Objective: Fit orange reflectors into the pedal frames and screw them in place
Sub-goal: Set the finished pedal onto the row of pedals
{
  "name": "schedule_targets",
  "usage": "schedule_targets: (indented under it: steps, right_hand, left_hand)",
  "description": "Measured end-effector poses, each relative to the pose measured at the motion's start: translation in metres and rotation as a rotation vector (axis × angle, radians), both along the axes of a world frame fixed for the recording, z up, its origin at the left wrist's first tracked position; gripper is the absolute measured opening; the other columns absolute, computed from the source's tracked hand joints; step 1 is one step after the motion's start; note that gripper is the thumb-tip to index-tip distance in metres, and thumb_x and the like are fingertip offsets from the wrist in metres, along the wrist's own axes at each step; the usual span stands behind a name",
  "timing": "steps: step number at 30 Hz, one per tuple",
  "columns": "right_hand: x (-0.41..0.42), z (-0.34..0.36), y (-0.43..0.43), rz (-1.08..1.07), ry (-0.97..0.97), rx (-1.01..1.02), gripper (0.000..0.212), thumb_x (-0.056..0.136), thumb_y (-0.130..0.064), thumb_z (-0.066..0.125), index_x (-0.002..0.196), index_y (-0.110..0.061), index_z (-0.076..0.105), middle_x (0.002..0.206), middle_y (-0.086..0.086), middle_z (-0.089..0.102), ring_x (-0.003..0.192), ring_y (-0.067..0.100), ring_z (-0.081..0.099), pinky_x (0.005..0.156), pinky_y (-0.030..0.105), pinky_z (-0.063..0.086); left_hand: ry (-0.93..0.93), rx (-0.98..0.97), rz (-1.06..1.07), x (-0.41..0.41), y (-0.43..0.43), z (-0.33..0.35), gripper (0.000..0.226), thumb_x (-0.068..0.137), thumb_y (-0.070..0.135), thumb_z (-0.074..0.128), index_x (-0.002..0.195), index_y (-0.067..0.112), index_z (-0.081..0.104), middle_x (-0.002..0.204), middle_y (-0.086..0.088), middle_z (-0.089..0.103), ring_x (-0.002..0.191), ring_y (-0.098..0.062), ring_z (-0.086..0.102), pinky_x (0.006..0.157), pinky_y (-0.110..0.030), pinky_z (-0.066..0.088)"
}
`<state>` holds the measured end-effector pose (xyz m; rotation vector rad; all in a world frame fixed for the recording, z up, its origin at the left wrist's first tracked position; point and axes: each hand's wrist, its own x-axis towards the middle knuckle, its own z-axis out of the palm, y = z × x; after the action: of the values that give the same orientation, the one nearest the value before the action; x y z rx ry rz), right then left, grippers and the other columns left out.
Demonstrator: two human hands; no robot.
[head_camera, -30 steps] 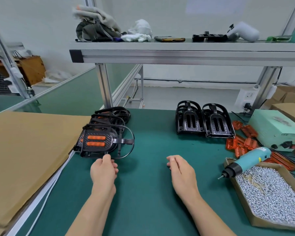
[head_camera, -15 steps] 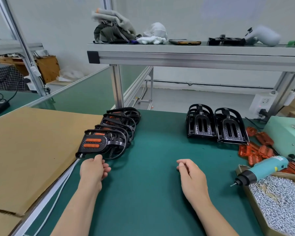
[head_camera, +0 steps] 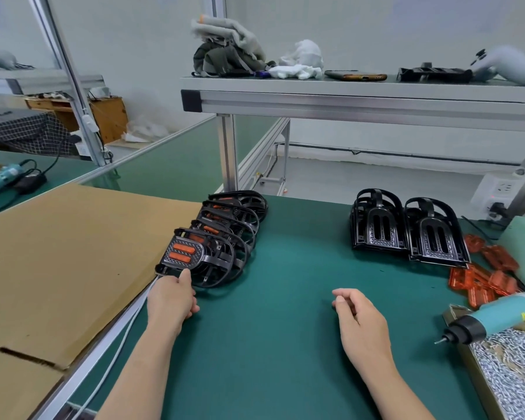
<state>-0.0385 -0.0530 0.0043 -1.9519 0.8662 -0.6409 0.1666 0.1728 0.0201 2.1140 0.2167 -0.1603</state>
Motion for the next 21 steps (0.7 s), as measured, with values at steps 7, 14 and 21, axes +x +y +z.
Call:
schedule_targets:
  steps: [7,14,21]
  right_hand:
    - [0.0,0.0,0.001,0.007,-0.005,-0.003,0.016,0.101,-0.019,0.053,0.103,-0.027,0.066,0.098,-0.011,0.067,0.094,0.002,0.059,0.081,0.029,0.043]
    - [0.001,-0.002,0.0,0.02,-0.021,-0.028,0.015,0.1,-0.015,0.056,0.104,-0.026,0.066,0.101,-0.014,0.066,0.095,-0.003,0.058,0.081,0.023,0.04]
    - [0.0,-0.003,0.0,0.031,-0.012,-0.044,0.016,0.099,-0.013,0.057,0.107,-0.023,0.067,0.103,-0.012,0.066,0.095,-0.003,0.058,0.085,0.024,0.041]
  left_hand:
    - [-0.07,0.454,-0.137,-0.006,0.006,0.01,0.059,0.105,0.041,0.028,0.075,0.004,0.061,0.066,-0.01,0.065,0.068,-0.028,0.061,0.064,-0.035,0.045]
    - [-0.497,0.537,-0.047,-0.034,-0.006,0.013,0.036,0.099,0.047,0.044,0.08,0.017,0.048,0.072,0.003,0.043,0.067,-0.021,0.042,0.067,-0.036,0.04]
    - [-0.861,0.721,-0.506,-0.061,-0.057,-0.012,0.038,0.095,0.046,0.057,0.129,0.031,0.065,0.163,-0.007,0.027,0.152,-0.036,0.011,0.121,-0.055,0.003]
